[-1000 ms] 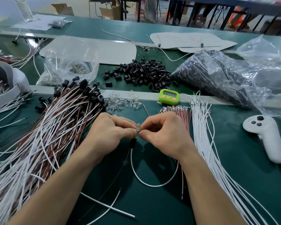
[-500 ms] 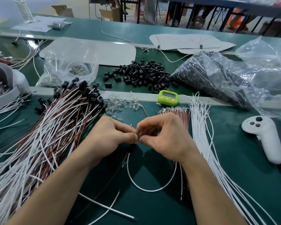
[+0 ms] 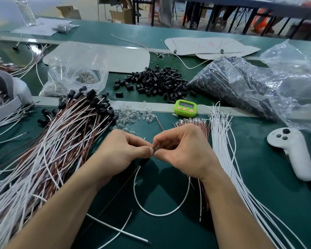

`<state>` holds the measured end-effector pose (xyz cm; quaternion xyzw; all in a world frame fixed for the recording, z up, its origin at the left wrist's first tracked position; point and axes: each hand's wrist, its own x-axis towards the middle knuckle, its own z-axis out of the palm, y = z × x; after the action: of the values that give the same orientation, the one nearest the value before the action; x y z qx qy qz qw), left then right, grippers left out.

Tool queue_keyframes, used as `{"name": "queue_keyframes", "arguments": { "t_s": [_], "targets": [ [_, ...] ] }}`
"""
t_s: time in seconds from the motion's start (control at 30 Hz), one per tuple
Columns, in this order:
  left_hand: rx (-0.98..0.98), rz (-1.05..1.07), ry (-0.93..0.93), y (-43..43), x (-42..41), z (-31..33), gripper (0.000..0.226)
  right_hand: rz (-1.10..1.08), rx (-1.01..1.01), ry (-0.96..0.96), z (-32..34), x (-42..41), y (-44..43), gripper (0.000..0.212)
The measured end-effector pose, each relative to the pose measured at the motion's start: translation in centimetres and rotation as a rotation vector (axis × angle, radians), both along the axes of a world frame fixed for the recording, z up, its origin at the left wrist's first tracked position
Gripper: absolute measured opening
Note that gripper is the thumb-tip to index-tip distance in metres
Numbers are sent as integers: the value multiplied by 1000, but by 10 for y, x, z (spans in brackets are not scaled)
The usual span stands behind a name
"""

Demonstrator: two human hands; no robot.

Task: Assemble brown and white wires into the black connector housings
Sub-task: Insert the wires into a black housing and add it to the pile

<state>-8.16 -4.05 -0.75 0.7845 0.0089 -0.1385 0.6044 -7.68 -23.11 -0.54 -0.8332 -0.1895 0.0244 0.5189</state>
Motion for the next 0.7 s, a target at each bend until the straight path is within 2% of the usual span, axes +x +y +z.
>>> {"name": "queue_keyframes", "arguments": {
  "t_s": [0.13,0.3,0.5,0.7],
  "targets": [
    [17,26,-6,-3,-1,-4,19,-5,-22,-20,-2,2,-1,24],
    [25,6,-13,0,0,-5,18,7,-33,-26,-3,2,-1,22],
    [-108,9,-5,0,0,-1,18,-31,79,-15,-5,4,0,16],
    [-201,47,-94,-4,-2,1,17,-62,194,-2,-7,6,-2,12]
  ]
}}
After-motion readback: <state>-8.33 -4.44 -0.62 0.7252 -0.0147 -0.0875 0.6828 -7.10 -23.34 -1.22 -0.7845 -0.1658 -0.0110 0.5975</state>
